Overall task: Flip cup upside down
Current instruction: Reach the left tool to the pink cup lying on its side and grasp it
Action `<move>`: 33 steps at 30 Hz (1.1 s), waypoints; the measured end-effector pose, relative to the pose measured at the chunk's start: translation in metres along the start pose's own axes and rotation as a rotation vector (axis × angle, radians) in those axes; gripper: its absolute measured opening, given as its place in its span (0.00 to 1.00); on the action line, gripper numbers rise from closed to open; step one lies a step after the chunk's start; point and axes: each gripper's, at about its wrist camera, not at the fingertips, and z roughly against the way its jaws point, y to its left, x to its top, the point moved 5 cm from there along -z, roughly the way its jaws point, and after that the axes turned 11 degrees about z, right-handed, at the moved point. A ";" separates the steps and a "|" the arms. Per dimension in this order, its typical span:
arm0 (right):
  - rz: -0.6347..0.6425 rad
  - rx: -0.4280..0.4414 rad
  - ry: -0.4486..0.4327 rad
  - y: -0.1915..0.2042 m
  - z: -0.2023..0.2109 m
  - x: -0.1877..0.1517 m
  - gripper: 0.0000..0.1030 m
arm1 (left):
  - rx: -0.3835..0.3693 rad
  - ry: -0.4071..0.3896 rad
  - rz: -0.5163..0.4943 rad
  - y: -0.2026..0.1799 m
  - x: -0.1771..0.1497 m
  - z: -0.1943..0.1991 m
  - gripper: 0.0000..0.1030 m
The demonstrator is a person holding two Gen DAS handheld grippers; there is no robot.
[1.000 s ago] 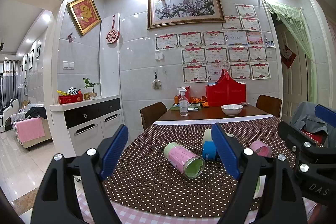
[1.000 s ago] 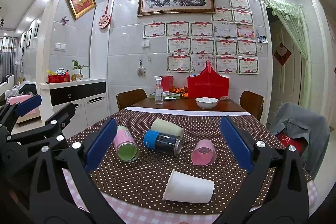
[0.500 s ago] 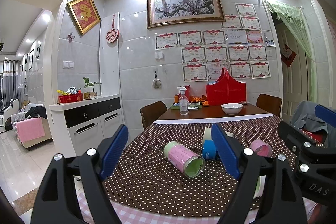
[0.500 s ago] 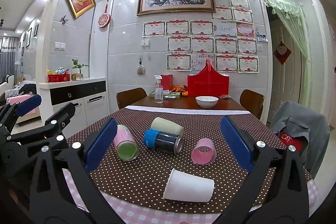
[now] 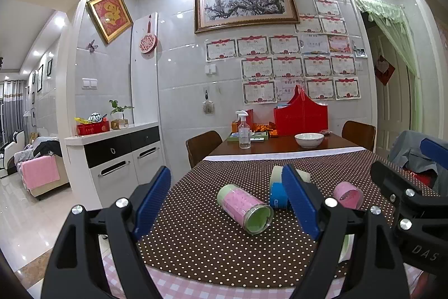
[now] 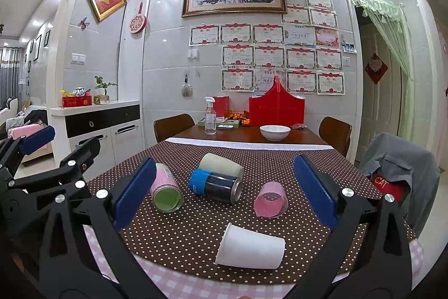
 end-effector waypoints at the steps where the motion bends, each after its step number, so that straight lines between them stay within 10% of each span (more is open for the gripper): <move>1: -0.001 0.001 0.006 -0.001 -0.001 -0.001 0.94 | 0.000 0.006 -0.001 0.000 -0.001 -0.001 0.78; 19: -0.031 -0.019 0.167 -0.030 -0.032 -0.017 0.94 | -0.088 0.209 -0.026 -0.034 -0.022 -0.053 0.78; 33: -0.111 -0.087 0.336 -0.100 -0.072 -0.041 0.94 | -0.308 0.548 -0.047 -0.109 -0.062 -0.128 0.78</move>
